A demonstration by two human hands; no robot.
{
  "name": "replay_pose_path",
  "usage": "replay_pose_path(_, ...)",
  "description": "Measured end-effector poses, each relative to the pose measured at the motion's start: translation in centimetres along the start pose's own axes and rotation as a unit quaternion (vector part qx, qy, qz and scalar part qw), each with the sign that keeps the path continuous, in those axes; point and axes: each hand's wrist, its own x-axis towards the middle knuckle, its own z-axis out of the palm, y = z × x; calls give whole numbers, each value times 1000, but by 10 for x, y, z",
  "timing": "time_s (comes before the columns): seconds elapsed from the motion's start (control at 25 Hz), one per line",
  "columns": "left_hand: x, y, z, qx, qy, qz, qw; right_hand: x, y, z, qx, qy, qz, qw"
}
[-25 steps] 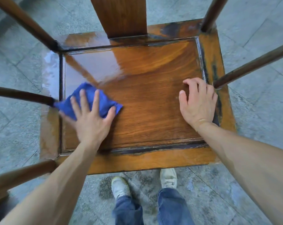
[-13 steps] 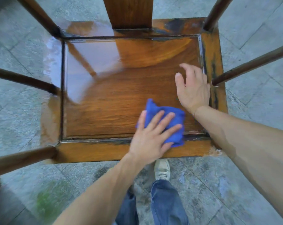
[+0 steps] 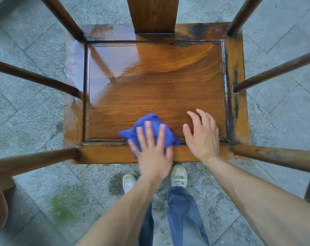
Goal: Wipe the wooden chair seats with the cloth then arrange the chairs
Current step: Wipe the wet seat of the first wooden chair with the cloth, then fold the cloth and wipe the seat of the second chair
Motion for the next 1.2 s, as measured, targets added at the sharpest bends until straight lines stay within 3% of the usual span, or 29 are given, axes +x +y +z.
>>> replay_pose_path(0.12,-17,41,1,28,-77,190,978,-15,11,-10,-47,-45,-29,997)
replay_pose_path(0.24,0,15,-28,-57,-79,257,961,-19,4,-17,-37,-66,-20,997)
replay_pose_path(0.36,17,-32,-49,-84,10,198,977,-10,-11,-16,7,-115,17,993)
replay_pose_path(0.52,29,-28,-55,-107,-128,37,985,-8,-28,-13,36,-122,54,990)
replay_pose_path(0.64,38,-14,-59,-91,-106,13,990,-16,-36,-18,30,-95,61,993)
replay_pose_path(0.72,37,-13,-66,-151,-97,-5,984,-23,-35,-29,53,-79,62,994)
replay_pose_path(0.92,6,-22,-136,-452,-91,-40,887,-50,-61,-88,235,-34,71,969)
replay_pose_path(1.2,-30,-24,-367,-565,81,90,816,-77,-187,-276,402,92,-77,908)
